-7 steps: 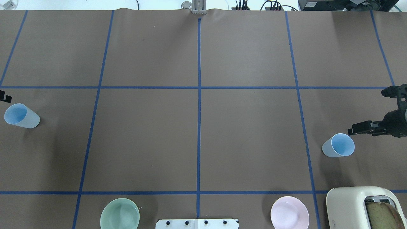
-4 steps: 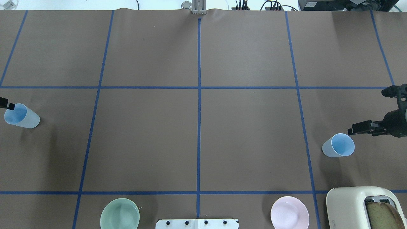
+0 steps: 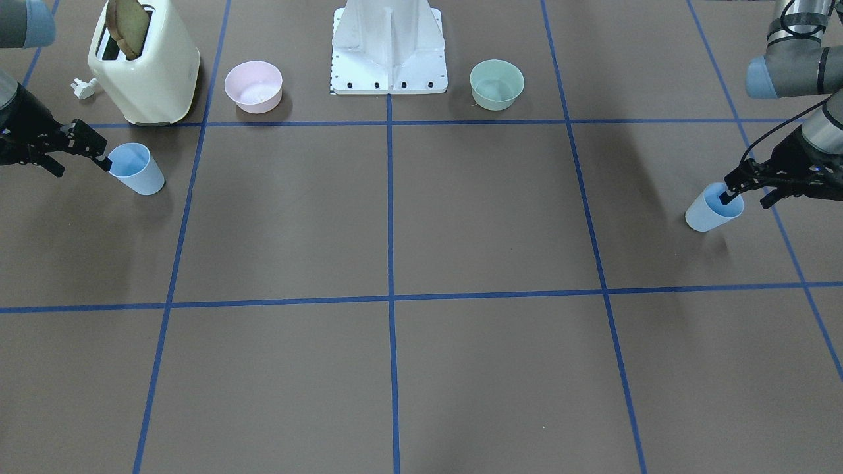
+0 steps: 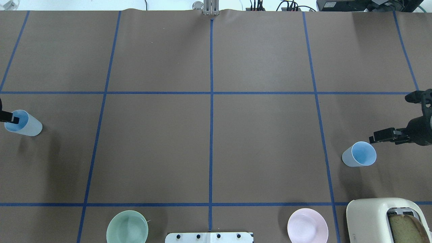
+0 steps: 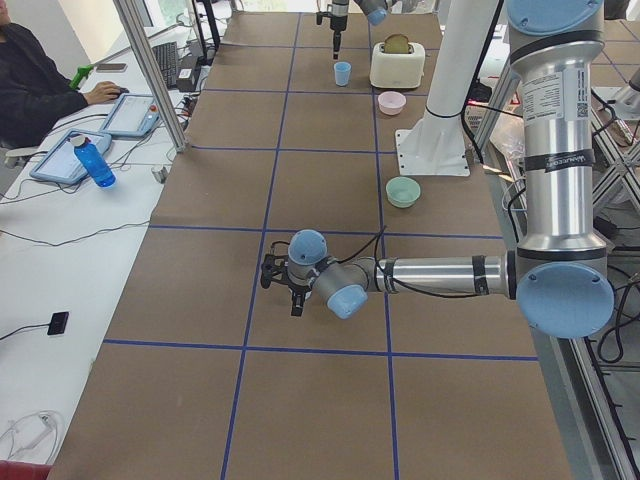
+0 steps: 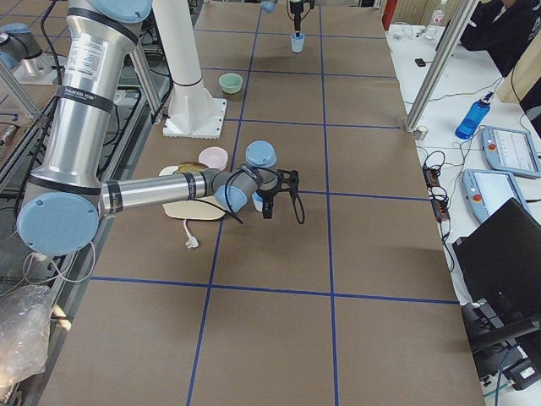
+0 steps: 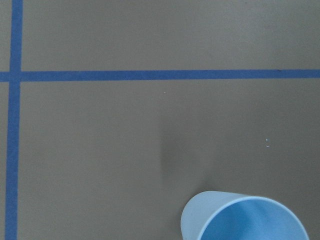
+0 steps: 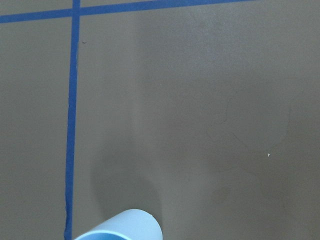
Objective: Stack blue cups with both arms
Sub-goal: 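Lower the right gripper onto its light-blue cup while the left gripper descends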
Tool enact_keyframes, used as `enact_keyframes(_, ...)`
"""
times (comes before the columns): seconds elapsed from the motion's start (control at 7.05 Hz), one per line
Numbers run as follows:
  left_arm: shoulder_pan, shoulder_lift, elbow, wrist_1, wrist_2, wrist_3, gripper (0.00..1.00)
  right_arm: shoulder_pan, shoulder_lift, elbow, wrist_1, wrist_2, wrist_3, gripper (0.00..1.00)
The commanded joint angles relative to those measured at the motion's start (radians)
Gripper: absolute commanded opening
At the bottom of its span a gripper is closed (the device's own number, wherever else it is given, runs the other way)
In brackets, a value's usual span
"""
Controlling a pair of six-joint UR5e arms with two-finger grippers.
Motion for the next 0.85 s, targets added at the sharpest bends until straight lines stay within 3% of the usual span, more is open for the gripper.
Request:
enact_keyframes(0.0,0.016,0.001,0.000,-0.002,0.016,-0.008,0.90,0.000,0.000,0.000,0.000,0.003,0.000,1.00)
enact_keyframes(0.14,0.016,0.001,0.000,-0.002,0.016,-0.011,0.68,0.000,0.000,0.002,0.000,0.004,0.000,1.00)
enact_keyframes(0.43,0.016,-0.001,-0.002,-0.002,0.016,-0.011,0.09,0.000,0.000,0.002,0.000,0.006,0.000,1.00)
enact_keyframes(0.57,0.016,-0.002,-0.006,-0.002,0.010,-0.013,0.00,0.000,0.000,0.005,0.000,0.007,0.000,1.00)
enact_keyframes(0.71,0.016,-0.010,-0.023,0.003,-0.003,-0.016,0.00,0.000,0.002,0.005,0.000,0.009,0.000,1.00)
